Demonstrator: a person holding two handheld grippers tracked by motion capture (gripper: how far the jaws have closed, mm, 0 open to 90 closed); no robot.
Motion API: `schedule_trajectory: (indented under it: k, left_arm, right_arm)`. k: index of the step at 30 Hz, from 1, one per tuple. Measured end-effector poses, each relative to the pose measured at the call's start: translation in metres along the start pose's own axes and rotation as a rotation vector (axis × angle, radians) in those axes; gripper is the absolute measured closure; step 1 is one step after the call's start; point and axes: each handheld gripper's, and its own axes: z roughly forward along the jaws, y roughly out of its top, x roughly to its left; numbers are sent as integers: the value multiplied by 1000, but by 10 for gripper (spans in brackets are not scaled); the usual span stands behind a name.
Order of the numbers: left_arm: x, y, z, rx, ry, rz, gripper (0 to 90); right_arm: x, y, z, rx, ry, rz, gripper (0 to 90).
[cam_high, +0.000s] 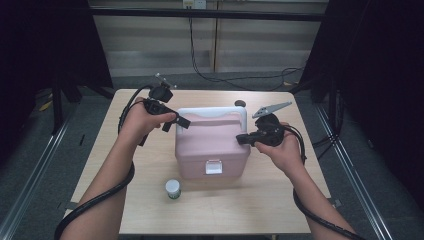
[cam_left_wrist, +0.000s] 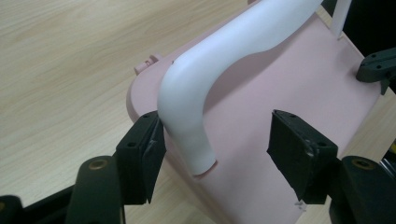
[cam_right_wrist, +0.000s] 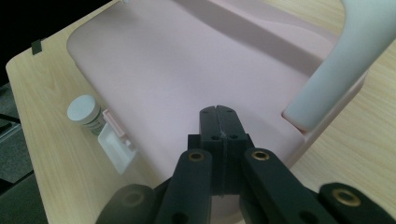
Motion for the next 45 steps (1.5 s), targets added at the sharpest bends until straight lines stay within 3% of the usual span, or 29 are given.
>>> schedule_trajectory:
  k: [14, 24, 26, 29, 38, 45]
  left_arm:
    - [-5, -7, -12, -26, -24, 17, 377]
    - [4, -10, -10, -13, 71, 22, 377]
    - [4, -10, -8, -19, 76, 7, 377]
    - [5, -9, -4, -11, 90, 27, 377]
    - [3, -3, 12, -19, 108, 20, 380]
    - [-2, 4, 14, -12, 133, 17, 499]
  right_arm:
    - [1, 1, 0, 3, -6, 7, 900]
    - [0, 0, 1, -7, 3, 18, 900]
    - [0, 0, 1, -5, -1, 13, 900]
    - [0, 1, 1, -2, 2, 15, 900]
    - [0, 1, 1, 0, 2, 17, 900]
    - [-1, 0, 1, -8, 11, 19, 900]
